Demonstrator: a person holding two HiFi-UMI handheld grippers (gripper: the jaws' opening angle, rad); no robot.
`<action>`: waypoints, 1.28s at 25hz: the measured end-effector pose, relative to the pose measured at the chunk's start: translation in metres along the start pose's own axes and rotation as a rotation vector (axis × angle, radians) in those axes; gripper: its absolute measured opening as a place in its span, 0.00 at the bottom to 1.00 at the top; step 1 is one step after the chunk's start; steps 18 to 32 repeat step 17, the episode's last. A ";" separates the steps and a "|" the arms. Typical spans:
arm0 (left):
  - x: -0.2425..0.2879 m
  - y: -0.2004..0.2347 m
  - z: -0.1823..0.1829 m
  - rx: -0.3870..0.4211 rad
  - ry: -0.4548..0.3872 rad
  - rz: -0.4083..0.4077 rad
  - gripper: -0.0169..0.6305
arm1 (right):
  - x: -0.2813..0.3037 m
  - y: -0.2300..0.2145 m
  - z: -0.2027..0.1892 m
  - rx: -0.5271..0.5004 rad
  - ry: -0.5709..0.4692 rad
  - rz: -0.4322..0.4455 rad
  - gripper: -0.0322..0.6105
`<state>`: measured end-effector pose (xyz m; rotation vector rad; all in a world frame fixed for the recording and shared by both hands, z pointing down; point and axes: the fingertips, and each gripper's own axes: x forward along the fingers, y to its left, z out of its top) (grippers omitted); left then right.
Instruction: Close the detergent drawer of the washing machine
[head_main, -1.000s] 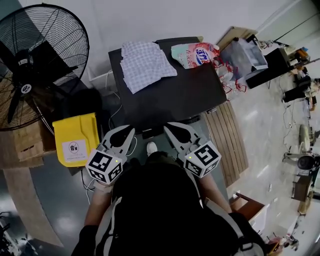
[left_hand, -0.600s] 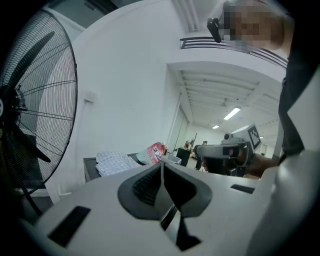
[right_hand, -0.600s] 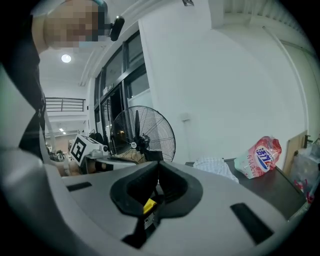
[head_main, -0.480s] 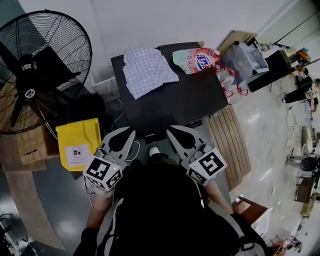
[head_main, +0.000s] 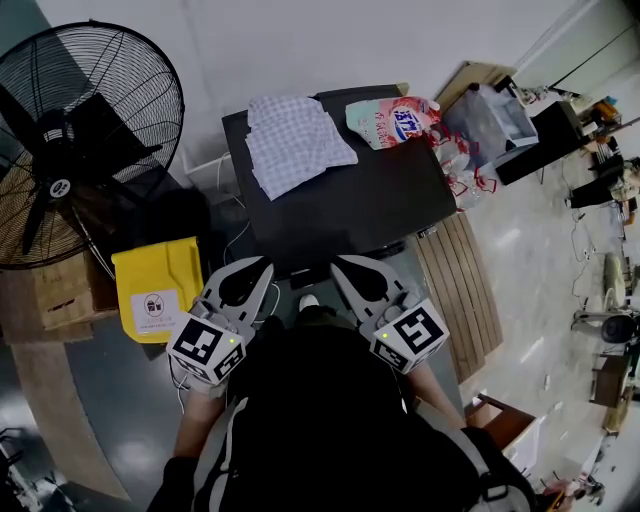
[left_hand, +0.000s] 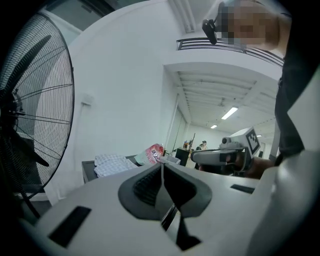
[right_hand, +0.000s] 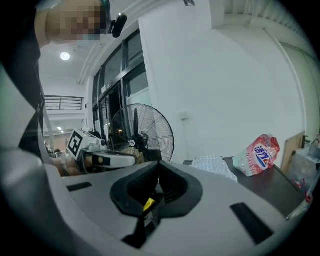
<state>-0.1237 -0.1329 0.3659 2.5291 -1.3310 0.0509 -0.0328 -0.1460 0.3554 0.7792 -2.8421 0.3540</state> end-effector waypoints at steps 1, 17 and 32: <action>0.001 -0.001 -0.002 0.000 0.007 -0.006 0.04 | 0.000 -0.001 0.000 0.002 0.002 0.000 0.07; -0.001 0.005 -0.013 -0.024 0.006 0.011 0.04 | 0.004 -0.007 -0.013 0.011 0.034 0.010 0.07; -0.001 0.005 -0.013 -0.024 0.006 0.011 0.04 | 0.004 -0.007 -0.013 0.011 0.034 0.010 0.07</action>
